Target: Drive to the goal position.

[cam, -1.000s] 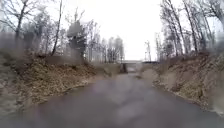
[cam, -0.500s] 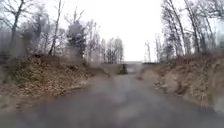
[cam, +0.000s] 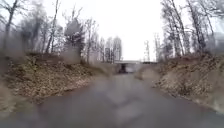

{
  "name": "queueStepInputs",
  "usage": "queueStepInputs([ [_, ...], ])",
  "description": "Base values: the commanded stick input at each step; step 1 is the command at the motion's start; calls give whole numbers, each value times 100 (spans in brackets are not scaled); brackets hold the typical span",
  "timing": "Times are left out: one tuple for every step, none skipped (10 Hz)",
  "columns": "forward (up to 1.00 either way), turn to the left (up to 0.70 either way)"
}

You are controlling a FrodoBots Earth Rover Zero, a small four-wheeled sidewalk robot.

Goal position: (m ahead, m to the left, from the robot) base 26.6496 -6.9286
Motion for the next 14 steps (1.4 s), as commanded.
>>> queueStepInputs([
  [100,0],
  [100,0],
  [100,0],
  [100,0],
  [100,0],
  [100,0],
  [100,0],
  [100,0],
  [100,0],
  [100,0],
  [100,0],
  [100,0],
  [100,0],
  [100,0],
])
